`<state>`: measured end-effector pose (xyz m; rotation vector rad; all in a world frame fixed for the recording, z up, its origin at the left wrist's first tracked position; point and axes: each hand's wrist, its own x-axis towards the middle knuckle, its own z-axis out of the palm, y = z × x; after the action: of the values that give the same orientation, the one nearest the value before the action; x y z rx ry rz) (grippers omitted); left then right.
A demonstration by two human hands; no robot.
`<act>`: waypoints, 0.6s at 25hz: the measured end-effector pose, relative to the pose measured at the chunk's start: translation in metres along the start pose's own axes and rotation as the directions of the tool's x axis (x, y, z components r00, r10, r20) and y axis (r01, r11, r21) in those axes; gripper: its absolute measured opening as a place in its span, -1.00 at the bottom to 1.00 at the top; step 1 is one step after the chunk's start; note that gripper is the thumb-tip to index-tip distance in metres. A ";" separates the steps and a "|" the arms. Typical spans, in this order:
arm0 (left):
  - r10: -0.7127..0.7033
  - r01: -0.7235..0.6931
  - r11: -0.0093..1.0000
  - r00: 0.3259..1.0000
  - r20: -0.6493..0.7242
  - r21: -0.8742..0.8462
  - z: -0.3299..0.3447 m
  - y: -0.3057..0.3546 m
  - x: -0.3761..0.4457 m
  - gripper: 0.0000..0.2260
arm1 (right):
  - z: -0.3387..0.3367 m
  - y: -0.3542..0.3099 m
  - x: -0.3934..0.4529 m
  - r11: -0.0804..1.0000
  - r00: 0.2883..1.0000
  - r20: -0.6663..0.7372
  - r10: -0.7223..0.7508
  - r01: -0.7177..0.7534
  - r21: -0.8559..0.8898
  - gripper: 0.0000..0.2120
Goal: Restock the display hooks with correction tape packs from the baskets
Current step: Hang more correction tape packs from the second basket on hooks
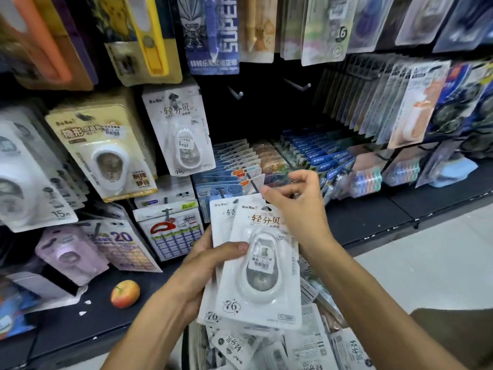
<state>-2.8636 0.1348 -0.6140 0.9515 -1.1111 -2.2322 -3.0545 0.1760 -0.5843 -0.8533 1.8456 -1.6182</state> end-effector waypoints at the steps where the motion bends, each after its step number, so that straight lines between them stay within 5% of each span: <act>1: 0.061 -0.062 0.998 0.997 -0.051 -0.018 0.001 0.008 -0.002 -0.49 | 0.000 -0.007 -0.002 0.985 0.992 0.059 0.111 -0.118 0.123 -0.59; 3: 0.217 -0.221 0.975 0.963 -0.161 -0.013 0.002 0.025 -0.006 -0.42 | 0.004 -0.021 -0.013 0.950 0.923 0.303 0.239 -0.287 0.126 -0.63; 7: 0.387 -0.385 0.921 0.898 -0.209 0.047 0.004 0.056 -0.022 -0.34 | 0.014 -0.035 -0.040 0.916 0.836 0.547 0.046 -0.254 0.312 -0.57; 11: 0.401 -0.387 0.914 0.906 -0.136 0.122 -0.001 0.082 -0.047 -0.17 | 0.018 -0.050 -0.040 0.845 0.904 0.425 -0.052 -0.187 0.501 -0.51; 15: 0.555 -0.493 0.829 0.783 -0.281 0.264 -0.020 0.115 -0.074 -0.30 | 0.025 -0.057 -0.037 0.896 0.948 0.284 -0.146 0.005 0.443 -0.46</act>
<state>-2.7892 0.1088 -0.5004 0.9161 -1.2350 -1.4654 -3.0052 0.1832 -0.5315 -0.9178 1.1788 -1.7375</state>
